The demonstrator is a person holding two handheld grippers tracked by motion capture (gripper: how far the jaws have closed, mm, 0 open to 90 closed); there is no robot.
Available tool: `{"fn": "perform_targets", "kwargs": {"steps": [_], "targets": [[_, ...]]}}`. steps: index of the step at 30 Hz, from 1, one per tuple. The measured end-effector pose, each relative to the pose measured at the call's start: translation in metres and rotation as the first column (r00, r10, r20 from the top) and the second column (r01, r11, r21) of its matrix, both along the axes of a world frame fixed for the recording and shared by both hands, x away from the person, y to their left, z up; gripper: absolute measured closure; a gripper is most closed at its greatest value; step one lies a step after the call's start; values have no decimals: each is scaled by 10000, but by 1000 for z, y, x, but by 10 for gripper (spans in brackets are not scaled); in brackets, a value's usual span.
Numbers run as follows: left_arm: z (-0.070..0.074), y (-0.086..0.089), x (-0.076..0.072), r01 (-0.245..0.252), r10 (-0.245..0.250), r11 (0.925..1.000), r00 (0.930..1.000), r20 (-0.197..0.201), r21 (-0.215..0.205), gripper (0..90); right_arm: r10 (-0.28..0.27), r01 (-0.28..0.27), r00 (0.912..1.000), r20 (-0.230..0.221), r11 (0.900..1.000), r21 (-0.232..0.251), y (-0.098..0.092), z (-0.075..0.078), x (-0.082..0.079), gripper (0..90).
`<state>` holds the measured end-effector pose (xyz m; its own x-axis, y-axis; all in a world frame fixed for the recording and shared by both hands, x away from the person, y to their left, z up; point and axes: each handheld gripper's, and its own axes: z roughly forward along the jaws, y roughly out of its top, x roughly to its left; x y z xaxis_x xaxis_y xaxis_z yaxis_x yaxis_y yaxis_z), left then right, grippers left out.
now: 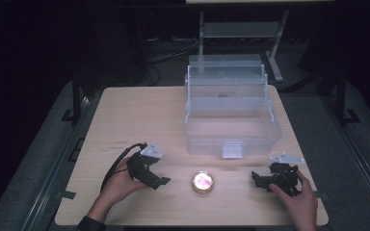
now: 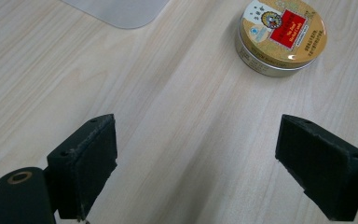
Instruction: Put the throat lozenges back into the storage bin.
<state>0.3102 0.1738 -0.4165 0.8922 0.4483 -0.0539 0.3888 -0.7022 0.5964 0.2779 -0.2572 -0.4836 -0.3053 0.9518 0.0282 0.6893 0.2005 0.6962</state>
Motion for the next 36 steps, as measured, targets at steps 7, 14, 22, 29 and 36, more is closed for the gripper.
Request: {"fn": "perform_targets", "kwargs": {"steps": [7,14,22,29,36], "targets": [[3,-7,2,231,-231,9997,9997,-8,65,121,-1,1,10000,0,10000,-2,0,0,0,0],[3,-16,3,448,-447,9989,9990,-45,132,121,0,0,10000,0,10000,0,0,0,0,0],[5,-29,5,720,-719,9973,9974,-56,147,121,-1,1,10000,-3,10000,0,0,0,0,0],[2,-42,6,990,-986,9948,9950,-182,230,121,1,-1,10000,-2,10000,0,0,0,0,0],[0,-51,6,1399,-1391,9892,9900,-217,432,121,-1,1,10000,-3,10000,-1,0,0,0,0]]}}
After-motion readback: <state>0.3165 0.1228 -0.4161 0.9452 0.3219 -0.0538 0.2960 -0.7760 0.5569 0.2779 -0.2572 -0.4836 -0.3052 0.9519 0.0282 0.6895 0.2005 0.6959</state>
